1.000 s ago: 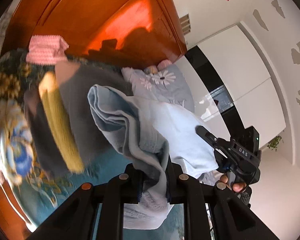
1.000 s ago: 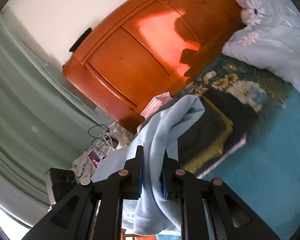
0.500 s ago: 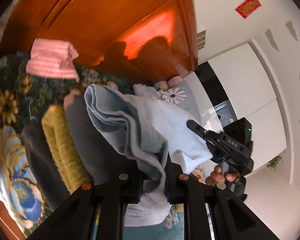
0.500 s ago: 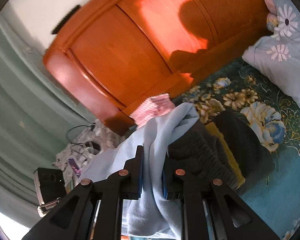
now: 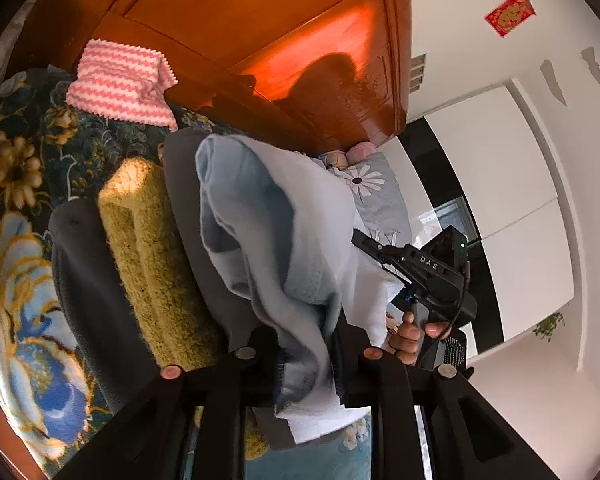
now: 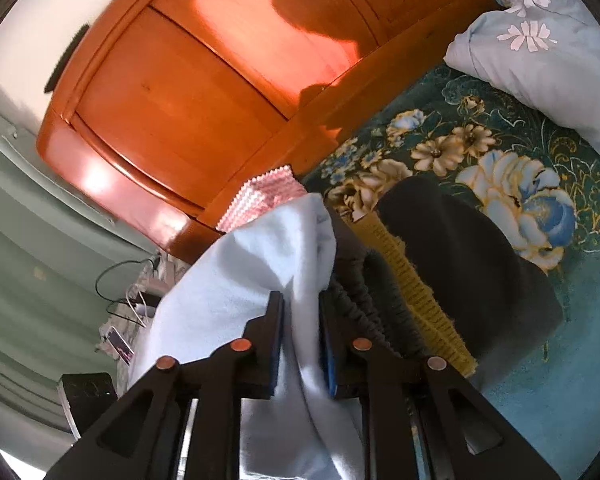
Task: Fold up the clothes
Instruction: 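Carry the folded shirt with both grippers toward the clothes pile by the headboard, then lower the shirt onto the clothes pile and open both grippers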
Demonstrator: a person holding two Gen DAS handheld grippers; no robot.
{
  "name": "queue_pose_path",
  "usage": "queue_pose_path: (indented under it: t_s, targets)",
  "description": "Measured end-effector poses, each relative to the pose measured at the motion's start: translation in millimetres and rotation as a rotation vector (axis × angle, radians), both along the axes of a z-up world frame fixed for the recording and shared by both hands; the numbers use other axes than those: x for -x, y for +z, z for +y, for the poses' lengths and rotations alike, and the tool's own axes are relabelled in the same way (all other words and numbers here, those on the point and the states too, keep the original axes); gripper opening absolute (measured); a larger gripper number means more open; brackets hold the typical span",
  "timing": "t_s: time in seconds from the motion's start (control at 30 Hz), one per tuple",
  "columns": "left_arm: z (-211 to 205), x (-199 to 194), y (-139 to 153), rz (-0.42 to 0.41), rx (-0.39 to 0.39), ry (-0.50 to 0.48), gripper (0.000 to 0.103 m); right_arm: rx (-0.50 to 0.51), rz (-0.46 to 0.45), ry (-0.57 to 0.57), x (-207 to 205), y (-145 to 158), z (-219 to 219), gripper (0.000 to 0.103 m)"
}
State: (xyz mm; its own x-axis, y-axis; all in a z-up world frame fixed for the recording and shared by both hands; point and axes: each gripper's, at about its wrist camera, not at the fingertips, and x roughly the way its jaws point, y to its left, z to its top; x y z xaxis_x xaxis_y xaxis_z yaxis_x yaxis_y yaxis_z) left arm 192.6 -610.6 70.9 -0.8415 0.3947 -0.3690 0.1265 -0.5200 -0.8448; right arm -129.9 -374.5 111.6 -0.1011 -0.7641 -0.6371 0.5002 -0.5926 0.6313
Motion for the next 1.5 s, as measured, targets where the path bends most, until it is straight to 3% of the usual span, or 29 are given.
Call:
queue_pose_path:
  t_s: [0.1, 0.2, 0.37, 0.5, 0.57, 0.73, 0.9, 1.2, 1.37, 1.5]
  targets:
    - [-8, -12, 5, -0.002, 0.008, 0.025, 0.038, -0.015, 0.006, -0.045, 4, 4, 13, 0.022]
    - [-19, -27, 12, -0.013, 0.048, 0.064, 0.041, -0.029, 0.019, -0.091, 4, 7, 27, 0.025]
    - [-20, -30, 43, -0.062, 0.245, 0.107, 0.042, -0.146, 0.194, -0.06, -22, 34, 29, 0.026]
    - [4, -11, 76, -0.03, 0.405, 0.096, 0.052, -0.208, 0.35, -0.022, -53, 60, 15, 0.035]
    - [24, 4, 86, -0.006, 0.464, 0.065, 0.053, -0.196, 0.382, 0.029, -70, 64, 4, 0.037]
    - [59, 26, 76, -0.053, 0.591, 0.029, 0.054, -0.225, 0.45, 0.167, -111, 52, -20, 0.038]
    - [63, 27, 43, -0.093, 0.589, 0.004, 0.054, -0.268, 0.446, 0.183, -117, 23, -8, 0.038]
    - [62, 30, 35, -0.082, 0.595, 0.011, 0.055, -0.246, 0.405, 0.121, -97, -4, -9, 0.038]
    - [64, 25, 45, -0.101, 0.587, 0.011, 0.056, -0.236, 0.392, 0.09, -98, 0, -9, 0.039]
    - [71, 7, 57, -0.09, 0.594, 0.028, 0.067, -0.245, 0.435, 0.065, -120, 13, -3, 0.046]
